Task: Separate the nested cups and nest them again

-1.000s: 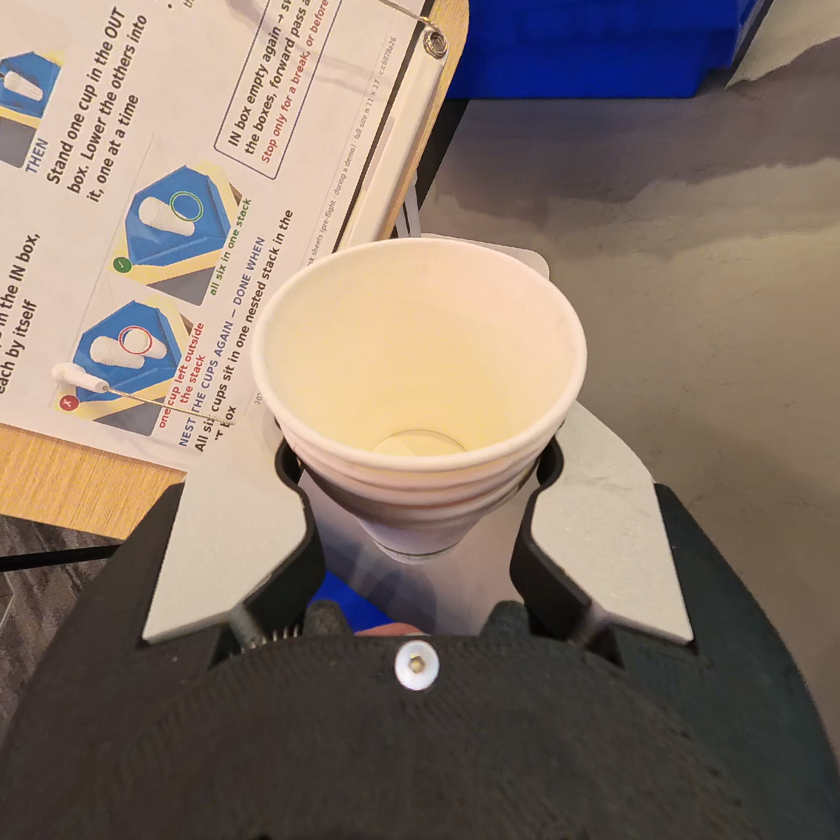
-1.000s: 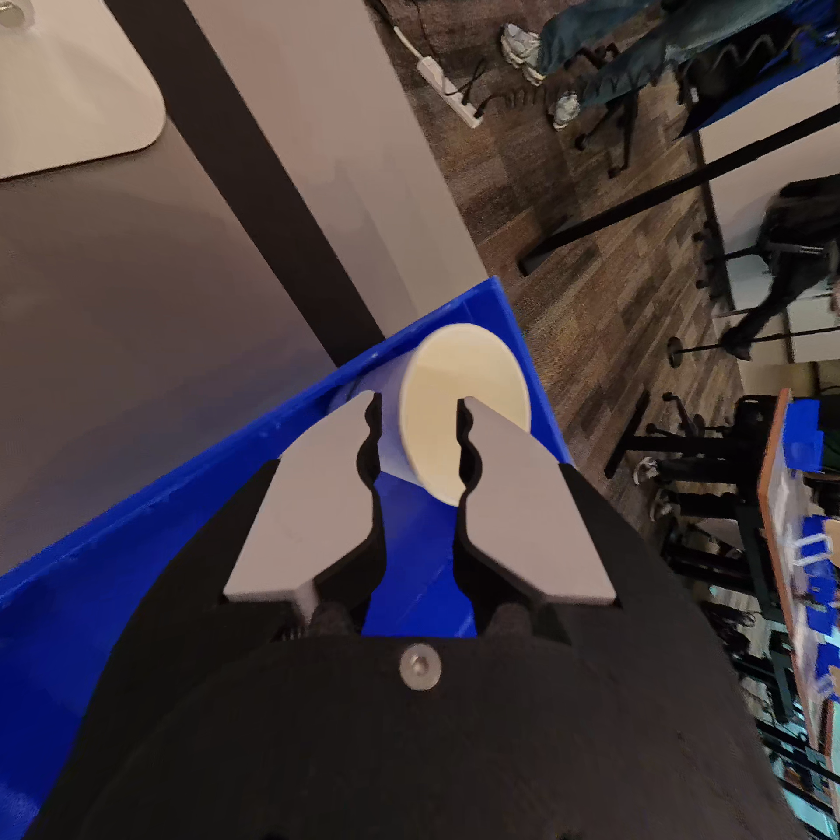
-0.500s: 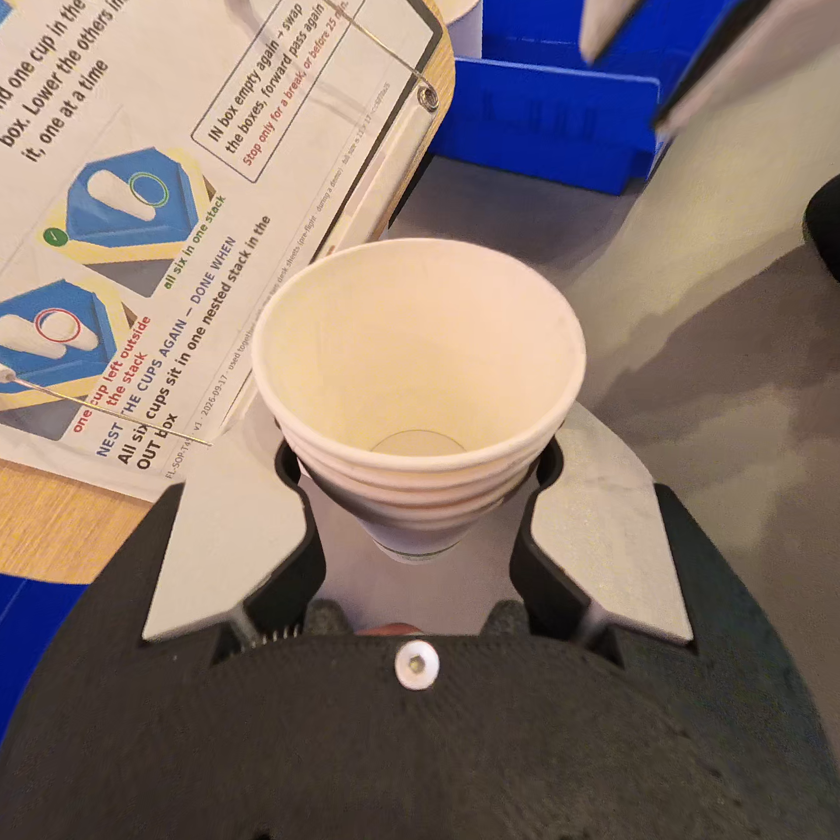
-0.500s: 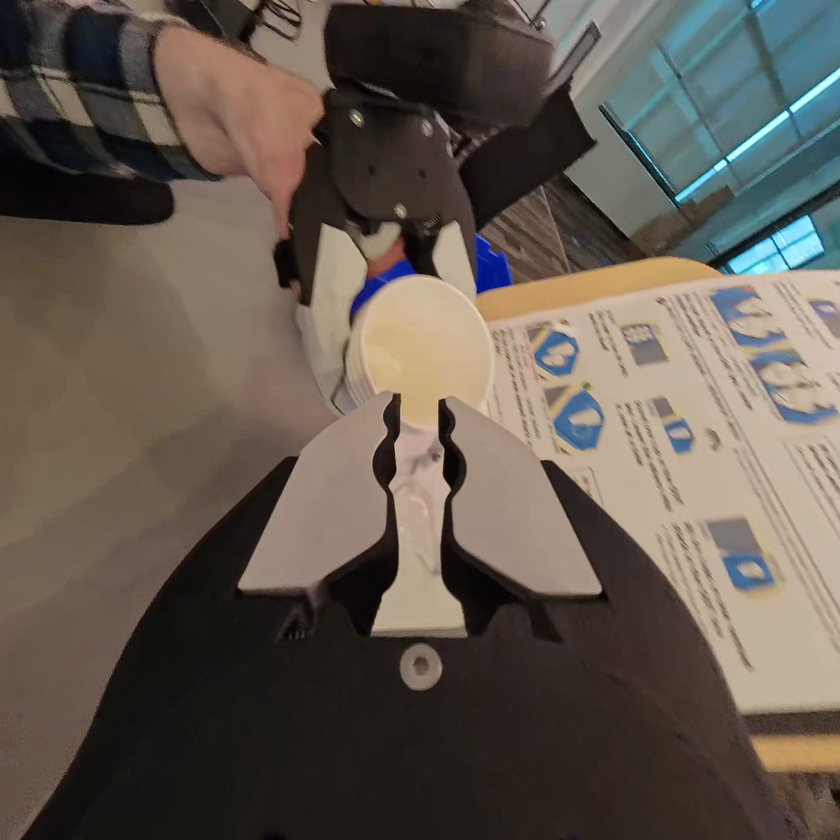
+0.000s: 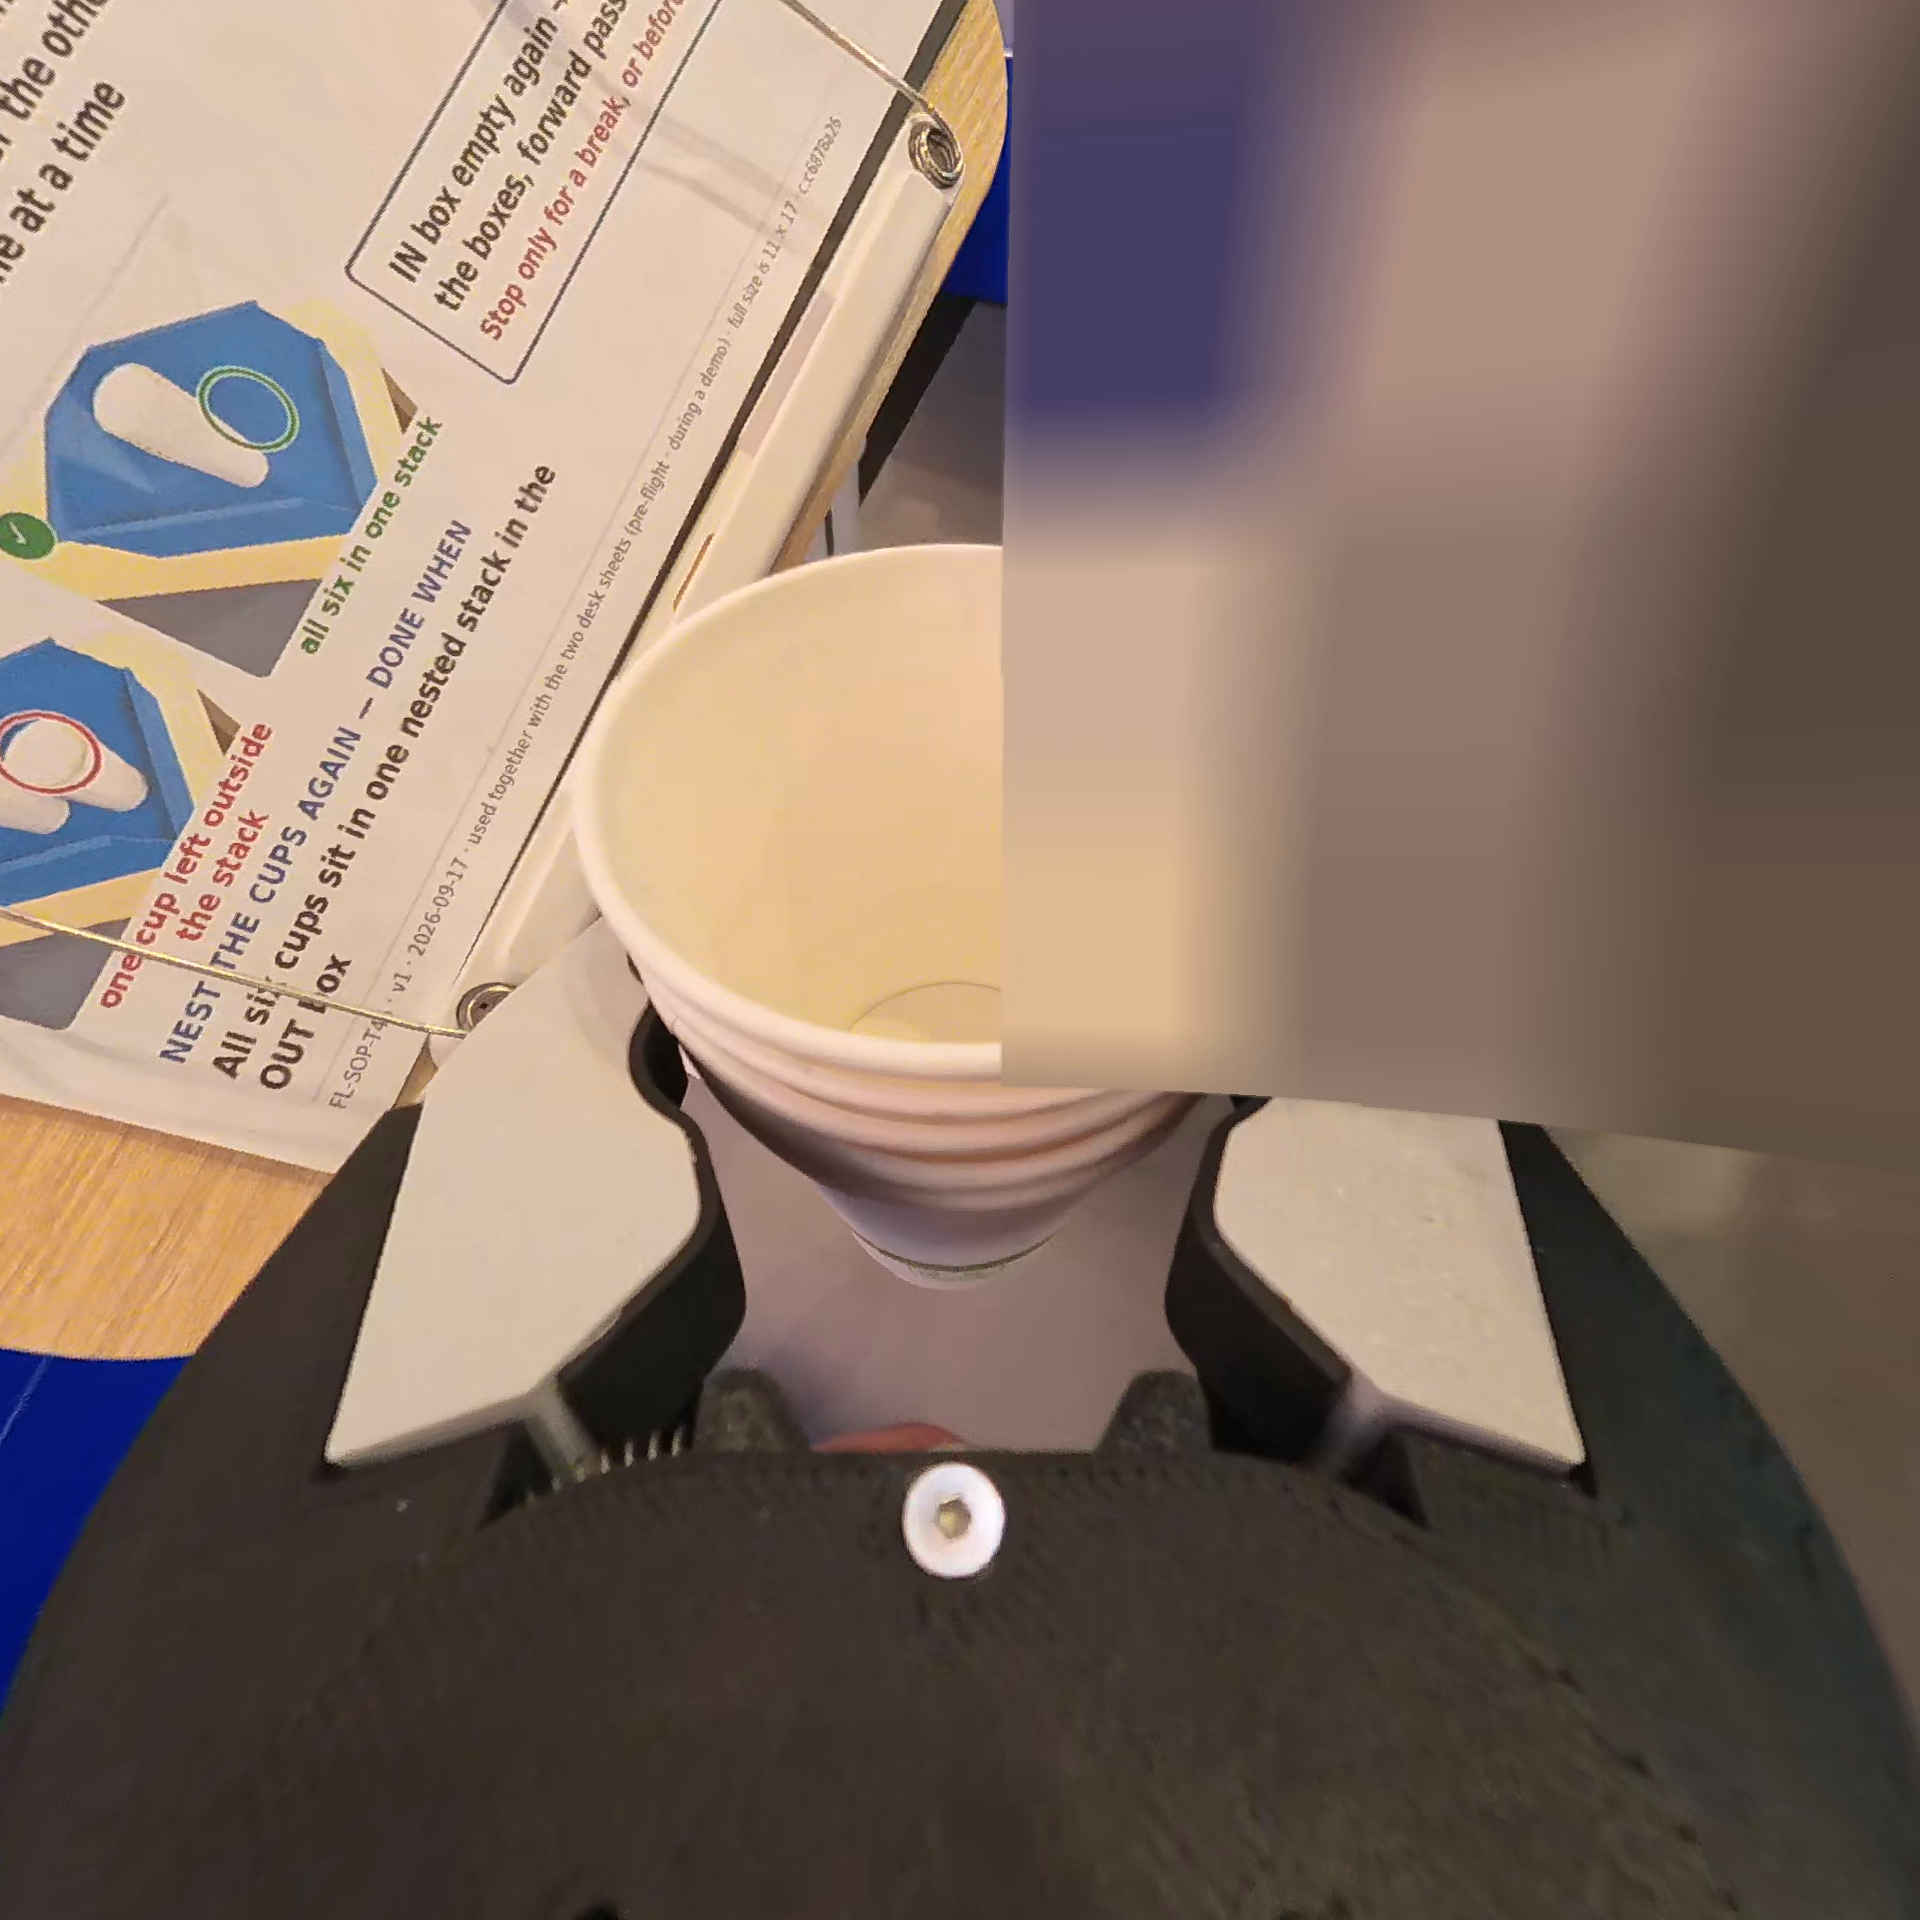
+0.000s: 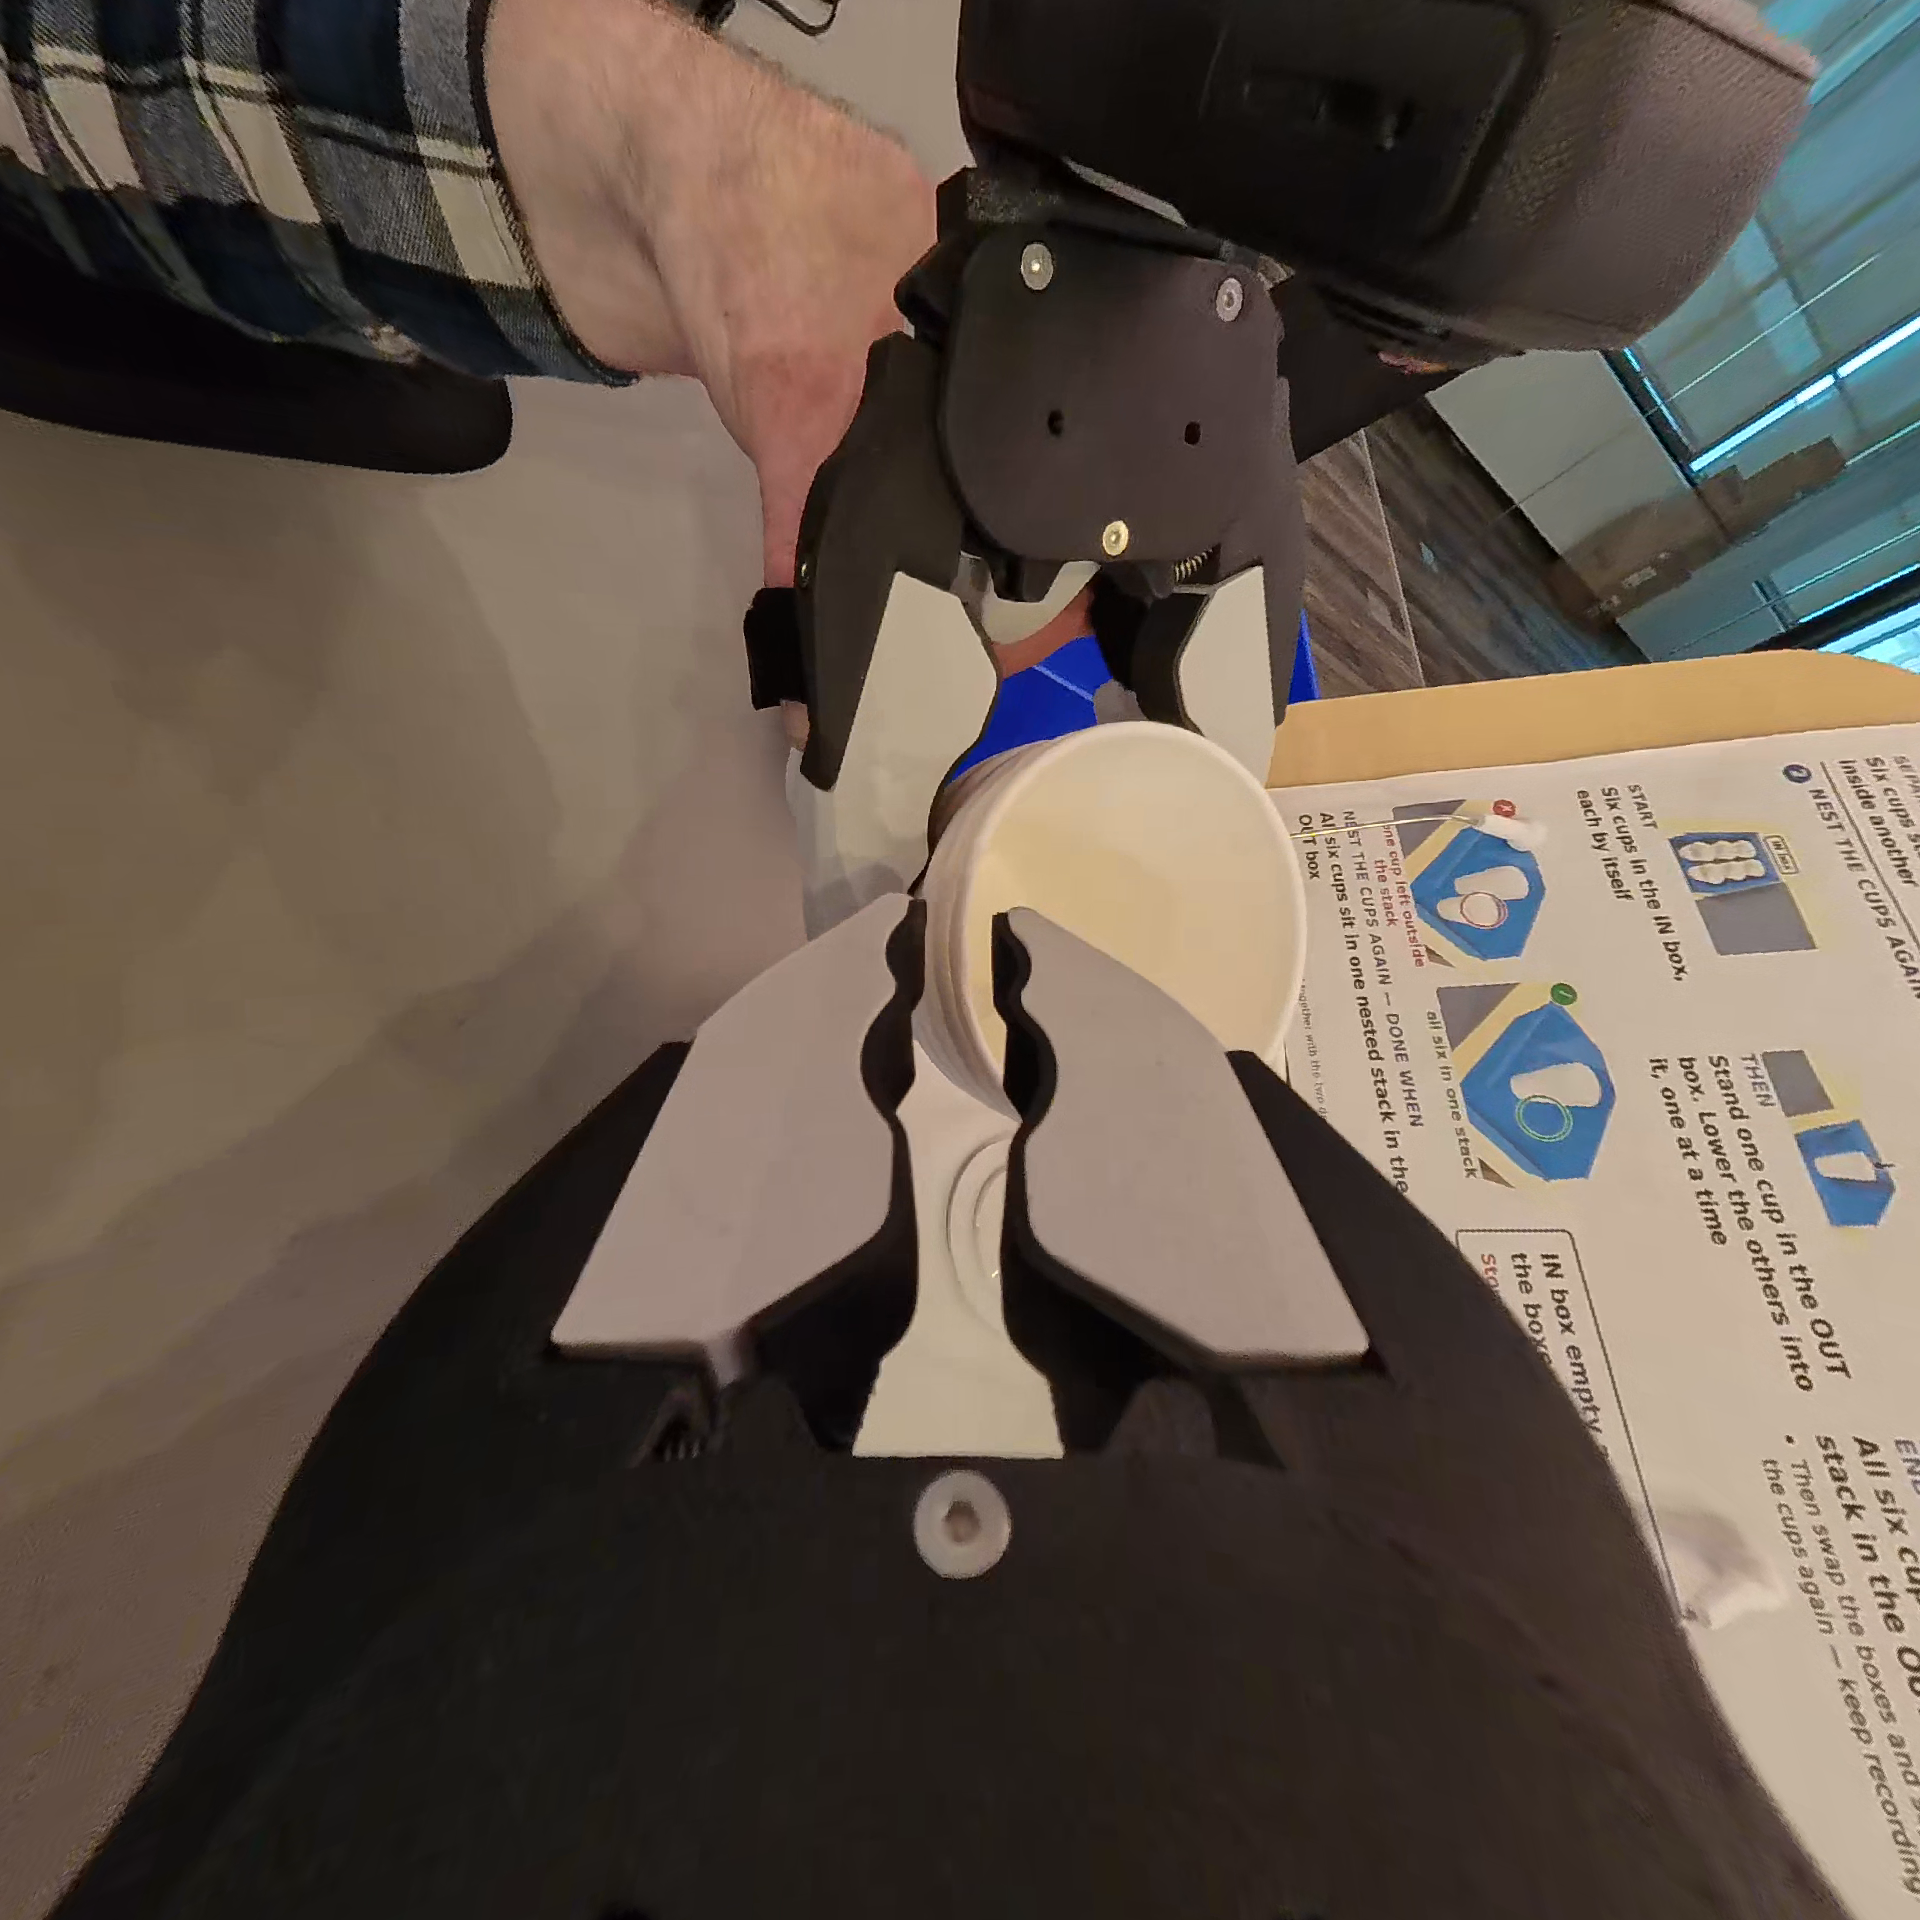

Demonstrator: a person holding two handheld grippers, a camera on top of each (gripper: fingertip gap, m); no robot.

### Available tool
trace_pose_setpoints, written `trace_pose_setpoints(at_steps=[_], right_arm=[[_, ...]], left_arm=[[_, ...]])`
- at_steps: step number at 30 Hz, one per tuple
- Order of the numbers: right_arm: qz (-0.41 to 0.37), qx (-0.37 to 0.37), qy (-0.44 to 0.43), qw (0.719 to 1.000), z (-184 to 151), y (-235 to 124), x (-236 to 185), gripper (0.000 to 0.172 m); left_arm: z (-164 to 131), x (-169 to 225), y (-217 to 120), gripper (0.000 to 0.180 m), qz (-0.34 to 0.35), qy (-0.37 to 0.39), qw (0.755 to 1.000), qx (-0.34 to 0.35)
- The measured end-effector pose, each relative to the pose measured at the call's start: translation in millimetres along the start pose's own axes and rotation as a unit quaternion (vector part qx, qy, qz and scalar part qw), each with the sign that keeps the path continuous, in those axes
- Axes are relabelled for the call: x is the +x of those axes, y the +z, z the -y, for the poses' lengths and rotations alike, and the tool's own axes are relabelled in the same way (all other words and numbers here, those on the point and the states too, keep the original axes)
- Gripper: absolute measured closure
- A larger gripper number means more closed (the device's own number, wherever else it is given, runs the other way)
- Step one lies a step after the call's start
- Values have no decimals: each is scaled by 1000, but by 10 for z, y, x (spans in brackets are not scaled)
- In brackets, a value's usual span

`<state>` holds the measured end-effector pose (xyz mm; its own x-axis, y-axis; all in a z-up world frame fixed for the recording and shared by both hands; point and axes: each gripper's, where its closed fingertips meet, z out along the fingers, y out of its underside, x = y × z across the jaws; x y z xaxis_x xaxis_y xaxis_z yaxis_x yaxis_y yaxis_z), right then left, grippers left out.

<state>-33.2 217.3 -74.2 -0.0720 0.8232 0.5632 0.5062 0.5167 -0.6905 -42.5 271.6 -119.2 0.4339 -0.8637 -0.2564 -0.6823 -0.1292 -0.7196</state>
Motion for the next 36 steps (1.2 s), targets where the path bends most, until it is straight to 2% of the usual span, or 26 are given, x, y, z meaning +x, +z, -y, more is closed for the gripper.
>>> trace_pose_setpoints(at_steps=[16, 36], right_arm=[[14, 2, 7, 1000, -30, 66, -59, 169], [13, 13, 10, 1000, 19, 15, -41, 169]], left_arm=[[-15, 35, 13, 77, 5, 17, 1000, -10], [2, 38, 10, 77, 7, 21, 1000, -4]])
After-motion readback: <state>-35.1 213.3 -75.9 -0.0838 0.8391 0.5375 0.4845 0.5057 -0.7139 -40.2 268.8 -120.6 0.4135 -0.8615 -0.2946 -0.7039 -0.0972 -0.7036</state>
